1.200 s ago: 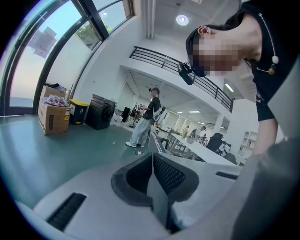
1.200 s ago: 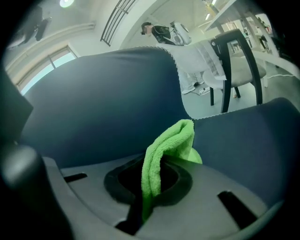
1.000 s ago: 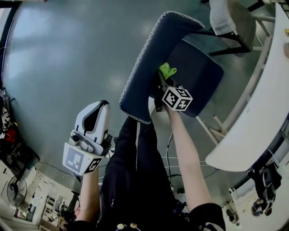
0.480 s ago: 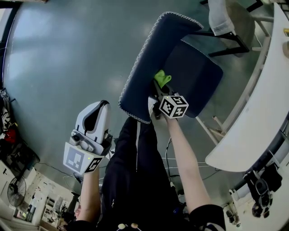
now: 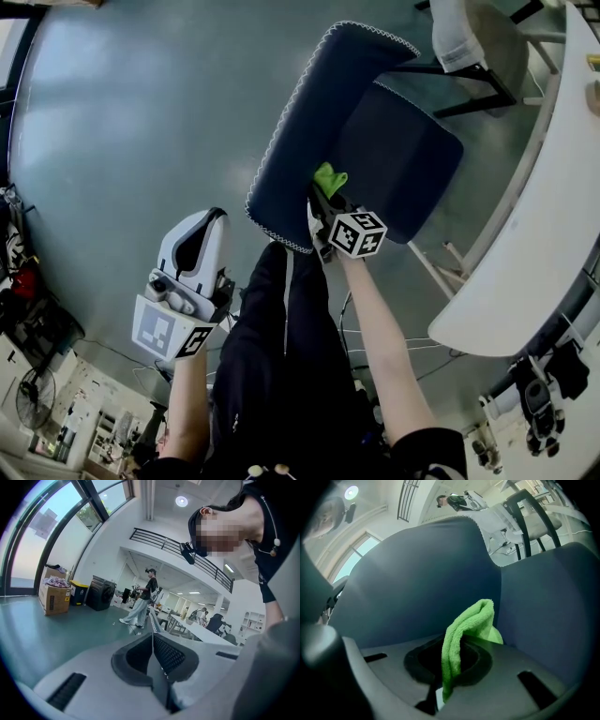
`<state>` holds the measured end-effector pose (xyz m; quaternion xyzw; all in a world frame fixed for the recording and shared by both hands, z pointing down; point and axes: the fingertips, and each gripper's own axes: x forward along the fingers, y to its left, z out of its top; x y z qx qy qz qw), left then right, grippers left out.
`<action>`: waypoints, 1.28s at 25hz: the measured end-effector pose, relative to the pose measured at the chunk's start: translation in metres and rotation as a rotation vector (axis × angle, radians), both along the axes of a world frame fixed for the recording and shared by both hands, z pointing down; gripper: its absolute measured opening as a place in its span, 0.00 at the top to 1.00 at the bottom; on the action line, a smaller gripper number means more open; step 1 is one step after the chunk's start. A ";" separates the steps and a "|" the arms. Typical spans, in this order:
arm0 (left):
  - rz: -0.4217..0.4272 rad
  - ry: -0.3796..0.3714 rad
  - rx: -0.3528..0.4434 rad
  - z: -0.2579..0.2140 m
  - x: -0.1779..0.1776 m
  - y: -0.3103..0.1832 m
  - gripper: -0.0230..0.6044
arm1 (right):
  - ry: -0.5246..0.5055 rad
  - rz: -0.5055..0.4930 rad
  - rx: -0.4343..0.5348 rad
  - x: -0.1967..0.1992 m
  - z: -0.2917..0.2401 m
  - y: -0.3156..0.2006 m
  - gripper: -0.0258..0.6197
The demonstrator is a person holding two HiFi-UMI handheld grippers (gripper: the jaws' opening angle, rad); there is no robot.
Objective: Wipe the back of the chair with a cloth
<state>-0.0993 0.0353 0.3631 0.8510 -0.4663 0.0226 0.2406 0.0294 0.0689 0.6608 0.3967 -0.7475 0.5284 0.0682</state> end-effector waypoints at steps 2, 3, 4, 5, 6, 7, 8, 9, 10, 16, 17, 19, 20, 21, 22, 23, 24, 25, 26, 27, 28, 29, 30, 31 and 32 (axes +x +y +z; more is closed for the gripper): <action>0.000 0.000 0.002 0.000 0.002 0.001 0.94 | 0.002 -0.033 -0.009 -0.001 0.003 0.009 0.93; 0.002 0.001 0.003 -0.001 0.003 0.002 0.94 | 0.012 -0.058 -0.011 -0.002 0.004 0.013 0.93; 0.005 0.002 0.004 -0.002 0.005 0.003 0.94 | 0.029 -0.090 -0.009 -0.003 0.006 0.018 0.93; 0.008 0.004 0.005 -0.003 0.006 0.004 0.94 | 0.051 -0.125 -0.004 -0.004 0.007 0.022 0.93; 0.011 0.005 0.006 -0.004 0.007 0.005 0.94 | 0.075 -0.160 0.000 -0.005 0.009 0.026 0.93; 0.012 0.007 0.008 -0.004 0.008 0.006 0.94 | 0.095 -0.191 0.004 -0.006 0.011 0.029 0.93; 0.012 0.009 0.009 -0.005 0.008 0.007 0.94 | 0.112 -0.218 0.005 -0.008 0.013 0.031 0.93; 0.011 0.011 0.010 -0.006 0.008 0.008 0.94 | 0.128 -0.245 0.005 -0.009 0.015 0.033 0.93; 0.010 0.014 0.010 -0.006 0.008 0.010 0.94 | 0.145 -0.276 0.000 -0.010 0.017 0.037 0.93; 0.020 0.029 0.004 -0.007 0.021 0.022 0.94 | 0.247 -0.571 -0.093 -0.012 0.040 0.094 0.93; 0.025 0.029 0.004 -0.008 0.023 0.025 0.94 | 0.255 -0.584 -0.105 -0.010 0.042 0.104 0.93; 0.032 0.028 0.006 -0.009 0.026 0.029 0.94 | 0.254 -0.565 -0.127 -0.005 0.044 0.117 0.93; 0.035 0.026 0.009 -0.011 0.028 0.029 0.94 | 0.251 -0.551 -0.134 -0.003 0.044 0.121 0.93; 0.037 0.024 0.012 -0.012 0.029 0.030 0.94 | 0.250 -0.542 -0.138 0.000 0.044 0.125 0.93; 0.039 0.023 0.014 -0.012 0.031 0.030 0.94 | 0.253 -0.538 -0.138 0.003 0.044 0.128 0.93; 0.042 0.022 0.015 -0.012 0.033 0.031 0.94 | 0.257 -0.538 -0.136 0.006 0.044 0.130 0.93; 0.045 0.021 0.016 -0.013 0.034 0.033 0.94 | 0.262 -0.537 -0.132 0.009 0.043 0.130 0.93; 0.048 0.021 0.018 -0.014 0.035 0.034 0.94 | 0.266 -0.533 -0.126 0.012 0.042 0.130 0.93; 0.050 0.020 0.022 -0.016 0.036 0.035 0.94 | 0.270 -0.526 -0.119 0.015 0.040 0.127 0.93; 0.054 0.020 0.025 -0.017 0.038 0.037 0.94 | 0.272 -0.515 -0.110 0.017 0.037 0.124 0.93; 0.057 0.019 0.028 -0.018 0.039 0.038 0.94 | 0.273 -0.500 -0.099 0.020 0.034 0.119 0.93; 0.060 0.018 0.031 -0.020 0.040 0.039 0.94 | 0.271 -0.482 -0.087 0.023 0.029 0.114 0.93; 0.062 0.017 0.034 -0.021 0.042 0.039 0.94 | 0.268 -0.463 -0.073 0.025 0.024 0.108 0.93; 0.064 0.016 0.036 -0.023 0.043 0.040 0.94 | 0.266 -0.447 -0.057 0.028 0.019 0.102 0.93; 0.064 0.015 0.039 -0.025 0.044 0.041 0.94 | 0.270 -0.439 -0.036 0.030 0.012 0.097 0.93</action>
